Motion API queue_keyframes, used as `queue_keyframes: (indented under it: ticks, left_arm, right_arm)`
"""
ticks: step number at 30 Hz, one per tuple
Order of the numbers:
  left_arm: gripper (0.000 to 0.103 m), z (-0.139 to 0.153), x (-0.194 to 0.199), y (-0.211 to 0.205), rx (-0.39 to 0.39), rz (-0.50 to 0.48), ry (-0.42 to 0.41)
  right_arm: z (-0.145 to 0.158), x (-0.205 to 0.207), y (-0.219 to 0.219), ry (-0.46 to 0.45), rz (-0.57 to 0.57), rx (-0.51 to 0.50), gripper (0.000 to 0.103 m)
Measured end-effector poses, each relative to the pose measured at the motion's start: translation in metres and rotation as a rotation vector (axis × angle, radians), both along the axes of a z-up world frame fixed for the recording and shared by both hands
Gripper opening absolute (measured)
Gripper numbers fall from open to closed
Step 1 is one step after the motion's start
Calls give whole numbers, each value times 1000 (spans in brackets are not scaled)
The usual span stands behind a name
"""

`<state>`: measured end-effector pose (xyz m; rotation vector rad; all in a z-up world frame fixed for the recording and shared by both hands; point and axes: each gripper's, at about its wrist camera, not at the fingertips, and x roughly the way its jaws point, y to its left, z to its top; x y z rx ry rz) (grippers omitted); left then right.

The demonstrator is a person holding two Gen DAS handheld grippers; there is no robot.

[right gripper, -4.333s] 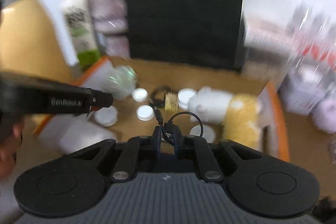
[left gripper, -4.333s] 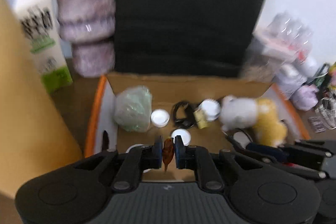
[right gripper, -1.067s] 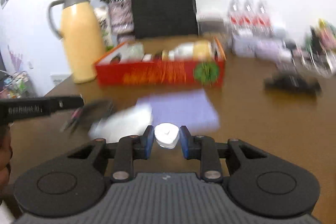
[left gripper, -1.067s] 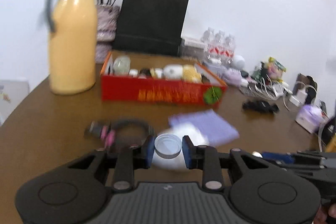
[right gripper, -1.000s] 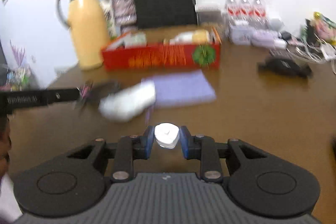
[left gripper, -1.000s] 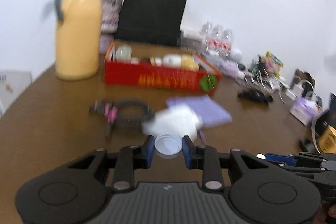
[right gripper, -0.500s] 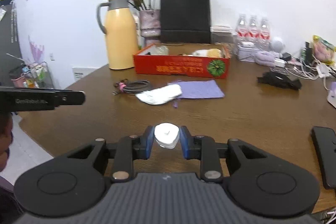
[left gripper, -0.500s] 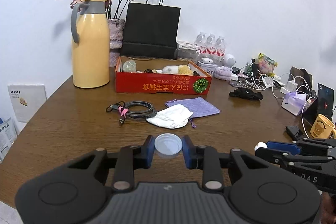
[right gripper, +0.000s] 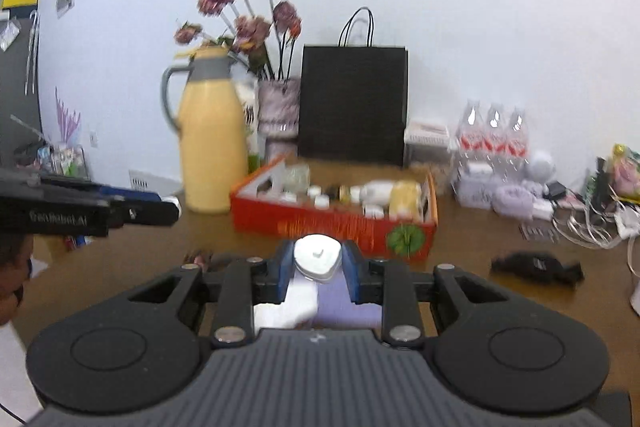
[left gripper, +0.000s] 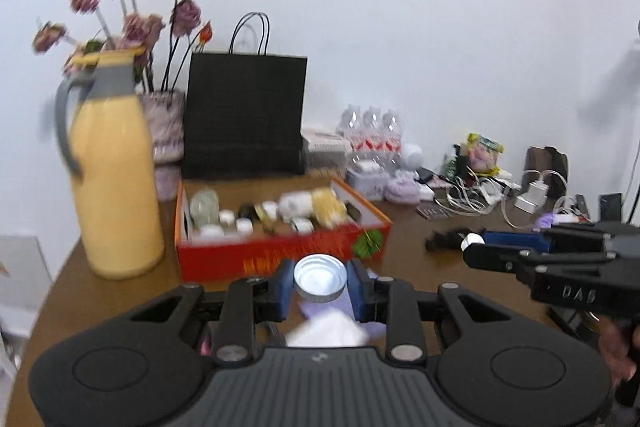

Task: Organize objects
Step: 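Carry both white caps into the box and open both tools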

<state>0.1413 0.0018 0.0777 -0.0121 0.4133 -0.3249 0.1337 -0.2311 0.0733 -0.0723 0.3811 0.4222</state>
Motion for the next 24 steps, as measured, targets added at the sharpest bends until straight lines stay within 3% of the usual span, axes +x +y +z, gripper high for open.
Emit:
queue_keyframes:
  ticks: [5,8,12,17,20,24]
  left_arm:
    - [27,21,89,0,-10,-43,42]
    - [27,26,150,-2,41,-46,74]
    - [27,15,224,-1,49,-28,186]
    - [27,-15,304,-4,100,7,315]
    - [27,-50,342,-3,143,40,398]
    - [27,-92,372,6,133,86,481]
  right_arm:
    - [19,95,9,67,47,49,27]
    - [27,163,19,142,70,69,27]
    - [21,253,45,255,84,27,27]
    - [-16,350,73,427,50,-36,27]
    - [-49,385,86,499,16,-74,27]
    - [-91,414,90,599,-17,-68,27]
